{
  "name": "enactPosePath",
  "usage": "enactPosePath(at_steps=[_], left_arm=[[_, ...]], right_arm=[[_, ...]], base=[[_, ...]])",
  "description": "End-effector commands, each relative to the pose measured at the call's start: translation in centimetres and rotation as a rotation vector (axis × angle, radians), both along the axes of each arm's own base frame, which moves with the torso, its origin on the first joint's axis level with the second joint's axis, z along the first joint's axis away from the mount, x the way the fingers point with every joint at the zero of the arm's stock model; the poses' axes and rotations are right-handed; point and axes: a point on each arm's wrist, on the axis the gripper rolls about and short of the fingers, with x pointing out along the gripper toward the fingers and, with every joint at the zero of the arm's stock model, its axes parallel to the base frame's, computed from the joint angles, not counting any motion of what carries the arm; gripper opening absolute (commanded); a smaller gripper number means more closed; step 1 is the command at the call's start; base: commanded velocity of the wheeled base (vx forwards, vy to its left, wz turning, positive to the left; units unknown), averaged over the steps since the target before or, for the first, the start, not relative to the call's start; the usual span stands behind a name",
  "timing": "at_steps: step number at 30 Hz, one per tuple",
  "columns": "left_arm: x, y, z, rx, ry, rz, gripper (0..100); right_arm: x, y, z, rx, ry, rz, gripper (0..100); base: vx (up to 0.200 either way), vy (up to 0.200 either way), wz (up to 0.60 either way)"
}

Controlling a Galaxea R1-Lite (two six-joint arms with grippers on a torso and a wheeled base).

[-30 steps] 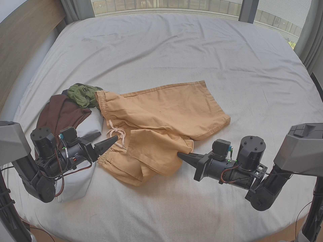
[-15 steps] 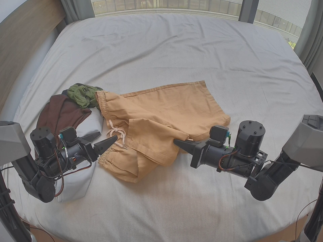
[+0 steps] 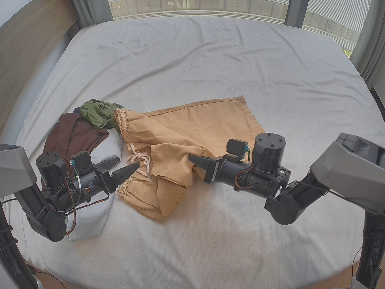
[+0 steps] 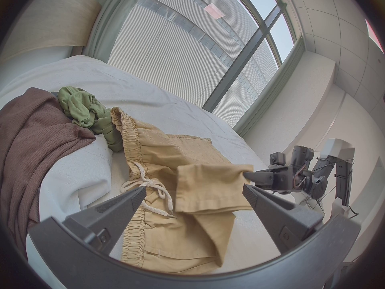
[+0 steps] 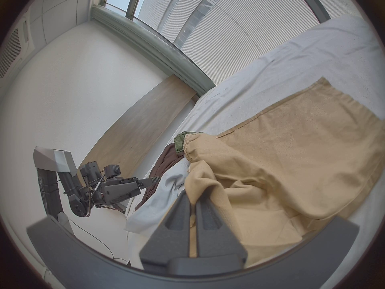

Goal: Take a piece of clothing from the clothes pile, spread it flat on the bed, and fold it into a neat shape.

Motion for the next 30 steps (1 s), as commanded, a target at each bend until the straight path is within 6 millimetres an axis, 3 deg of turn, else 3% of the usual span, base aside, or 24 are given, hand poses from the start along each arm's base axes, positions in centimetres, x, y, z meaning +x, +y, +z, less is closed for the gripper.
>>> enactPosePath(at_steps=[1, 15, 16, 20, 22, 25, 30], left_arm=[[0.1, 0.0, -0.2, 0.000, 0.005, 0.000, 100], [0.0, 0.0, -0.2, 0.001, 0.008, 0.000, 100], [0.0, 0.0, -0.2, 0.001, 0.008, 0.000, 100], [0.0, 0.0, -0.2, 0.000, 0.007, 0.002, 100], [0.1, 0.1, -0.2, 0.000, 0.005, 0.003, 100], [0.0, 0.0, -0.2, 0.001, 0.008, 0.000, 100], [0.0, -0.1, -0.2, 0.001, 0.007, -0.002, 100]], right_arm=[[0.8, 2.0, -3.4, -0.017, 0.038, 0.022, 0], [1.1, 2.8, -3.3, 0.000, 0.013, 0.032, 0], [1.1, 2.8, -3.2, 0.002, 0.012, 0.030, 100], [0.6, 2.1, -1.9, 0.027, -0.027, -0.002, 100], [-0.7, 0.9, 0.6, 0.050, -0.062, -0.025, 100], [-2.6, -0.7, 2.3, 0.042, -0.065, -0.029, 100], [-4.8, -2.4, 2.7, 0.004, -0.072, -0.030, 100]], base=[[0.000, 0.000, 0.00], [0.000, 0.000, 0.00], [0.000, 0.000, 0.00], [0.000, 0.000, 0.00], [0.000, 0.000, 0.00], [0.000, 0.000, 0.00], [0.000, 0.000, 0.00]])
